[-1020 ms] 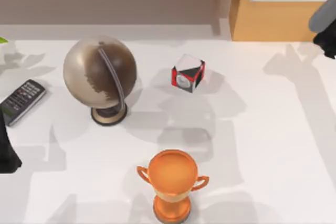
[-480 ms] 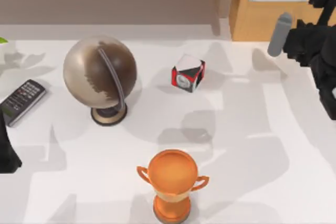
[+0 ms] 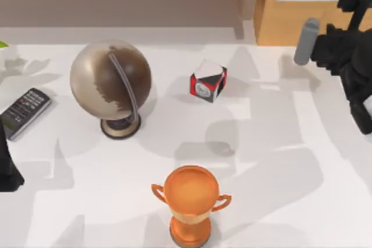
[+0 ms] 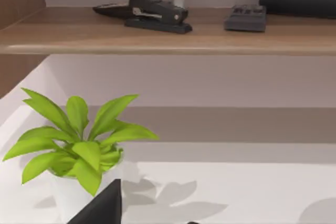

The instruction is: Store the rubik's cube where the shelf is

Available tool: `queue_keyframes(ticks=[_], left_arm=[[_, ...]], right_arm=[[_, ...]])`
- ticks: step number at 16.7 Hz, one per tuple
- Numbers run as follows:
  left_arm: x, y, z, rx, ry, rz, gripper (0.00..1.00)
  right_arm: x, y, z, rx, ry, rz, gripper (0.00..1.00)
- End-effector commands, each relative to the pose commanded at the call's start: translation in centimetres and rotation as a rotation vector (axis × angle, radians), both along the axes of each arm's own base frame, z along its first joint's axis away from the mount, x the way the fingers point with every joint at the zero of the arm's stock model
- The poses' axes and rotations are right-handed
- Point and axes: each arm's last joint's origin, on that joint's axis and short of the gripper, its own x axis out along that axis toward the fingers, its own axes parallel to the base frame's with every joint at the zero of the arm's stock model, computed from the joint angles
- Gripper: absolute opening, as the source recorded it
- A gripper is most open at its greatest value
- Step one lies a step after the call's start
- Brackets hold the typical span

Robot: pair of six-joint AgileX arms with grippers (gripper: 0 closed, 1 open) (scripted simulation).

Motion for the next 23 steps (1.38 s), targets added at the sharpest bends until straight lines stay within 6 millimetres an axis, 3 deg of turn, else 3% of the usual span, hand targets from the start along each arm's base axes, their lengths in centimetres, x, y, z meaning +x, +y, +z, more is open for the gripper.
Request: queue_keyframes(ticks=[6,10,23], left_arm=[[0.0,0.0,0.0,0.0,0.0,0.0,1.0],[0.0,0.0,0.0,0.0,0.0,0.0,1.0],[0.0,0.0,0.0,0.0,0.0,0.0,1.0]], right_arm=[[2.3,0.2,0.0,-0.001,-0.003,0.003,1.0],[2.5,0.2,0.0,-0.001,-0.003,0.003,1.0],[2.5,0.2,0.0,-0.001,-0.003,0.003,0.02]])
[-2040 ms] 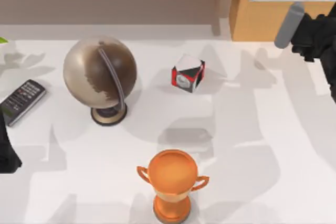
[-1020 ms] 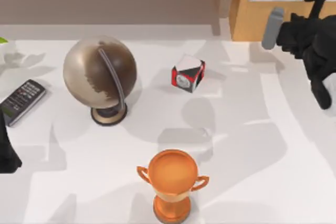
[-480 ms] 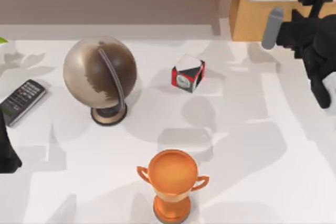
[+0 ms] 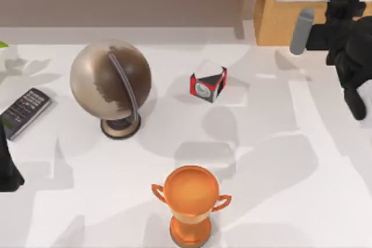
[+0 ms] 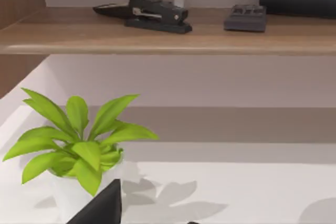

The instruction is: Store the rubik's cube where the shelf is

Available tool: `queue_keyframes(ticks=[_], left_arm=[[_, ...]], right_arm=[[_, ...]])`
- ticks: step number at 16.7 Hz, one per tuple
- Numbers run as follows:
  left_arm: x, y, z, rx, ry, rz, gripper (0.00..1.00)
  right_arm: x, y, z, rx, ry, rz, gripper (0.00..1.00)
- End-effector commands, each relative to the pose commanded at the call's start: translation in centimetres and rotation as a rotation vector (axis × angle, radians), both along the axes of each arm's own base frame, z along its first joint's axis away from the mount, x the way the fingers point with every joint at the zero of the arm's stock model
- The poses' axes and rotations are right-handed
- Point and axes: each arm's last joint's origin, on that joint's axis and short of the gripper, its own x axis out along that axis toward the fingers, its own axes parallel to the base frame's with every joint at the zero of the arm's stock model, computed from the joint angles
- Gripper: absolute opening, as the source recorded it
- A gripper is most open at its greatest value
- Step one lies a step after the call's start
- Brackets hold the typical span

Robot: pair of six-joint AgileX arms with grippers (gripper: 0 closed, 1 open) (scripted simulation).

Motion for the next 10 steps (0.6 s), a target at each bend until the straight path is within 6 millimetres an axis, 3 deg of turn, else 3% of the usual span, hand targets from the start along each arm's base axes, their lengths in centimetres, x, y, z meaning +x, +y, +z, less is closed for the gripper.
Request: queue_keyframes(ticks=[10], left_arm=[[0.0,0.0,0.0,0.0,0.0,0.0,1.0]], right_arm=[[-0.12,0.14,-0.08,0.002,0.004,0.003,0.0]])
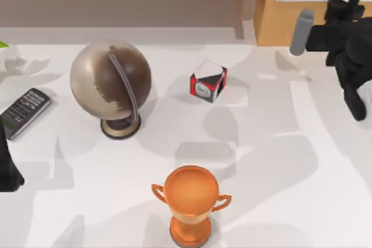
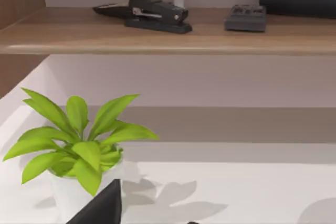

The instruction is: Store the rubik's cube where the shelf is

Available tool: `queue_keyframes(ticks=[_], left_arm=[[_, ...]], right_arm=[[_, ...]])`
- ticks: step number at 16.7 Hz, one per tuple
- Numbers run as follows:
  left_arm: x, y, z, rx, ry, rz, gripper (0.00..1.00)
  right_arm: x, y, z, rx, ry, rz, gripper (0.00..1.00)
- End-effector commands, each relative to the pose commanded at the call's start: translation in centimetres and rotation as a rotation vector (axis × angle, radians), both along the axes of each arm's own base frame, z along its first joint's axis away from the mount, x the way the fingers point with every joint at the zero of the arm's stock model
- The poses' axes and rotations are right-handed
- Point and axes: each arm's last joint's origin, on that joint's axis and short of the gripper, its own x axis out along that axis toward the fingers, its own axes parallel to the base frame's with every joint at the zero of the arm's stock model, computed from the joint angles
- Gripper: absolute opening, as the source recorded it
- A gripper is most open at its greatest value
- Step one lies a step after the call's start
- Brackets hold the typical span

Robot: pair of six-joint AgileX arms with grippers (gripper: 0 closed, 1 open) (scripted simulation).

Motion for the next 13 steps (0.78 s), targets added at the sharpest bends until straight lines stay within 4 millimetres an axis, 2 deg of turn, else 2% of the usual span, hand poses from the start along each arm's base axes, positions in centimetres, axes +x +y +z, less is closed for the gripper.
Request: queue_keyframes(ticks=[3,6,8,13], left_arm=[[0.0,0.0,0.0,0.0,0.0,0.0,1.0],[0.0,0.0,0.0,0.0,0.0,0.0,1.0],[0.0,0.0,0.0,0.0,0.0,0.0,1.0],[0.0,0.0,0.0,0.0,0.0,0.0,1.0]], right_arm=[[-1.5,0.1,0.1,0.004,-0.005,0.0,0.0],[-4.5,0.0,-0.3,-0.002,0.014,-0.003,0.0],[-5.9,0.0,-0.1,-0.002,0.006,-0.002,0.0],[-6.2,-0.1,-0.1,-0.001,0.005,-0.003,0.0]])
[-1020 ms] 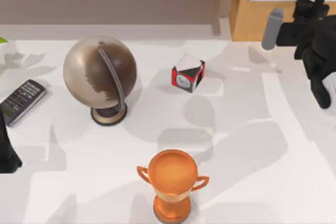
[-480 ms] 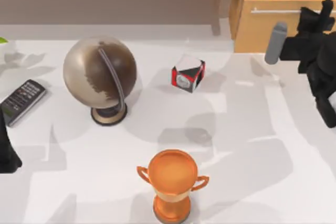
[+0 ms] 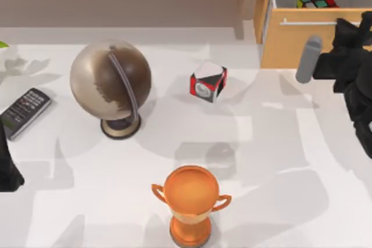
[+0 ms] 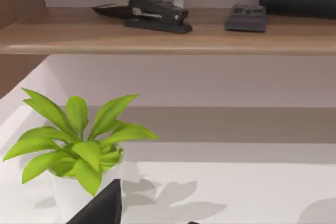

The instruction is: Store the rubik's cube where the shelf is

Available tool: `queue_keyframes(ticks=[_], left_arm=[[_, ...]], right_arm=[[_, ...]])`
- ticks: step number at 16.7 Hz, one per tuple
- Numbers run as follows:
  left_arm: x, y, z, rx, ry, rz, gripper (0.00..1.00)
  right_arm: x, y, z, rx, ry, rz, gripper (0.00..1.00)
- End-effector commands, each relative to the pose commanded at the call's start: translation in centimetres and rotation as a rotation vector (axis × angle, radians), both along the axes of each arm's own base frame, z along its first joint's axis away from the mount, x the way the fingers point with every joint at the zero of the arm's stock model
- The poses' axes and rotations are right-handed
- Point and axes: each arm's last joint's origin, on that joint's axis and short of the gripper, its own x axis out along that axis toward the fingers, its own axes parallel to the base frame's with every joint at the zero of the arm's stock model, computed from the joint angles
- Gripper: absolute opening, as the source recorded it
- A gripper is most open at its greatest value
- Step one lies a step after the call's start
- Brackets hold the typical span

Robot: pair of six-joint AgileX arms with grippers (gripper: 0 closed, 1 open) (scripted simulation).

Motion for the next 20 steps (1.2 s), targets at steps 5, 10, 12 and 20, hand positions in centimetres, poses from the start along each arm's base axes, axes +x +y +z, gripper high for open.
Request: queue_keyframes(ticks=[5,10,12,20], left_arm=[[0.0,0.0,0.0,0.0,0.0,0.0,1.0],[0.0,0.0,0.0,0.0,0.0,0.0,1.0],[0.0,0.0,0.0,0.0,0.0,0.0,1.0],[0.0,0.0,0.0,0.0,0.0,0.0,1.0]], right_arm=[[-2.6,0.1,0.0,0.004,0.001,-0.001,0.0],[-6.3,0.1,0.0,0.0,0.001,0.0,0.0],[-6.3,0.1,0.0,0.0,0.0,0.0,0.0],[-10.0,0.2,-0.2,-0.003,0.006,0.0,0.0]])
